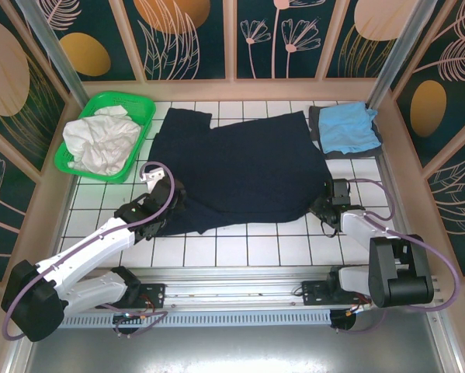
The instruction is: Fold and stack the t-shirts
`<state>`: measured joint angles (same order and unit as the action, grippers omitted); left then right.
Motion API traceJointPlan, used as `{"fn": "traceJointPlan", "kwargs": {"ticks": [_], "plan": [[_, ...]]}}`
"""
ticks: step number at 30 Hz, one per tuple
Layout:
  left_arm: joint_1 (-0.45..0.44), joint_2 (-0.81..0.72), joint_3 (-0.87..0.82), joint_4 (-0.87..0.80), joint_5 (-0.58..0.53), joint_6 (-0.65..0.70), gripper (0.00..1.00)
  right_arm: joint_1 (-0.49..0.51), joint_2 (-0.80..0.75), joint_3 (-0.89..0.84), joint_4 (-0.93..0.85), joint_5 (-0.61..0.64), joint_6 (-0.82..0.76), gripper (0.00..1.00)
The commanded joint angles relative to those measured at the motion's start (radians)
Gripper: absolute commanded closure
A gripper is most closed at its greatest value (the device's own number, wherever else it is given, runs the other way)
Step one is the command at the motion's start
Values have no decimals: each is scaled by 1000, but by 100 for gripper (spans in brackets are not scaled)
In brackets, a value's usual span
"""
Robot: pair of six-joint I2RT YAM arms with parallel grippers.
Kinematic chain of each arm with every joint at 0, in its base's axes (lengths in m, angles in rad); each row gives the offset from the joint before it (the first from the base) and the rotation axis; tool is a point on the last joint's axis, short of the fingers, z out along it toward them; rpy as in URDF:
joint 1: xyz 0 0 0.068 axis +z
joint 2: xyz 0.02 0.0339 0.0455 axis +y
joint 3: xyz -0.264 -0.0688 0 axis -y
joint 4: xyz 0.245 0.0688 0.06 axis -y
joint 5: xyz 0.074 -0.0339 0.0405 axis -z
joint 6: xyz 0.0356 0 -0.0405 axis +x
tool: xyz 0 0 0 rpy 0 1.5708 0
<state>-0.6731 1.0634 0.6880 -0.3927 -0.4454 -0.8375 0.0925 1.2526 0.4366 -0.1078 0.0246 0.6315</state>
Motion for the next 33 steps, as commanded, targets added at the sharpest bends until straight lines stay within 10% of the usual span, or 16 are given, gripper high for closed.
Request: {"fn": "traceJointPlan", "kwargs": {"ticks": [1,17,33], "plan": [[7,-23,-12,12,1,18,100,-9,-38,24,-25,32,-15,100],[15,-52,48,-49,-68,49,100,-9,-398,248,-366,151,-38,100],[196,440,329,-33,-175,139,100,-87,138,417,-74,76,-137,100]]}}
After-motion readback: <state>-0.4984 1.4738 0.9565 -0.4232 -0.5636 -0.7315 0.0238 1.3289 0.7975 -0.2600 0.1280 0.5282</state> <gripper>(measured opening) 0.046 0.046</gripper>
